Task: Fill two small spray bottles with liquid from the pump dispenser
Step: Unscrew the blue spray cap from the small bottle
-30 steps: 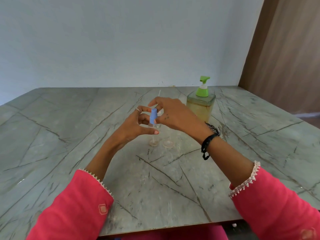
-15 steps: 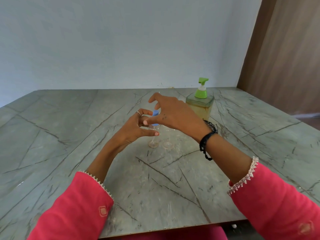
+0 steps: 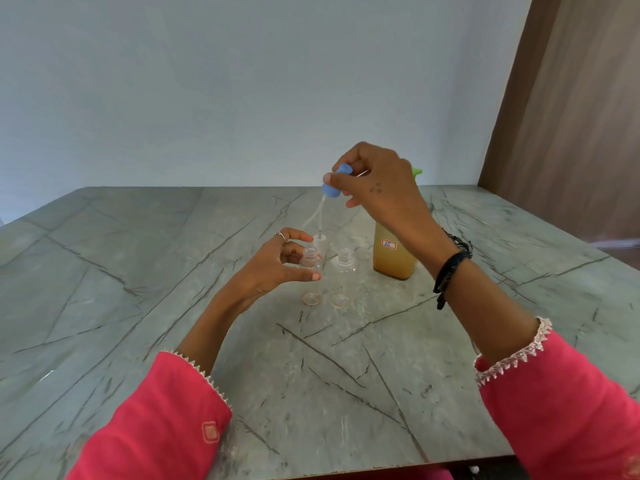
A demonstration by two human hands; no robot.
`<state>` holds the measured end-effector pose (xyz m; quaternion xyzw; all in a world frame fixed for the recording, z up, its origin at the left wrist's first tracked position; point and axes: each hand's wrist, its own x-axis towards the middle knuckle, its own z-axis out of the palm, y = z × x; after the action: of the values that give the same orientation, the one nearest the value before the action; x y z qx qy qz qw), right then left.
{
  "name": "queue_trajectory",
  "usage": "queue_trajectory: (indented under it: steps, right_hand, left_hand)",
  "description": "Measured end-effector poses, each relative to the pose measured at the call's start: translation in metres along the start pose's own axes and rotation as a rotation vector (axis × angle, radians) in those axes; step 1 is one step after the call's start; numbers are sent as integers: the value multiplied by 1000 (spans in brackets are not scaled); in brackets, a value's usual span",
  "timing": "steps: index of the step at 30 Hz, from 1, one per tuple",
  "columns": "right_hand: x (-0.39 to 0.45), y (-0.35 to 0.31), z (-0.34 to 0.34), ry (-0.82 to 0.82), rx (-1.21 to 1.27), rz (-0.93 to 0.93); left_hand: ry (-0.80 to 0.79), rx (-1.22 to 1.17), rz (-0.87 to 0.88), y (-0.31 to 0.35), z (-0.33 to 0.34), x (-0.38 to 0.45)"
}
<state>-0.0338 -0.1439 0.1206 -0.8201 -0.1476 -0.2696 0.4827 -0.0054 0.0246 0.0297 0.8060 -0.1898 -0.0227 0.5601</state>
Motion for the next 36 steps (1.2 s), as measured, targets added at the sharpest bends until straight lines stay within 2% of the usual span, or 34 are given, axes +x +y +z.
queue_trajectory:
  steps: [3, 9, 14, 22, 32, 36]
  right_hand:
    - [-1, 12, 3, 22, 22, 35]
    - [-4, 44, 24, -158, -193, 176]
    - [3, 61, 37, -221, -224, 290]
    - [12, 74, 49, -300, -374, 362]
    - [23, 80, 47, -479, -345, 496]
    - [25, 80, 45, -502, -350, 552]
  left_hand:
    - [-7, 14, 1, 1, -2, 0]
    - [-67, 9, 11, 1, -9, -1]
    - [-63, 30, 3, 0, -13, 0]
    - [-34, 57, 11, 0, -12, 1]
    - [-30, 74, 4, 0, -13, 2]
    - [-25, 96, 6, 1, -13, 2]
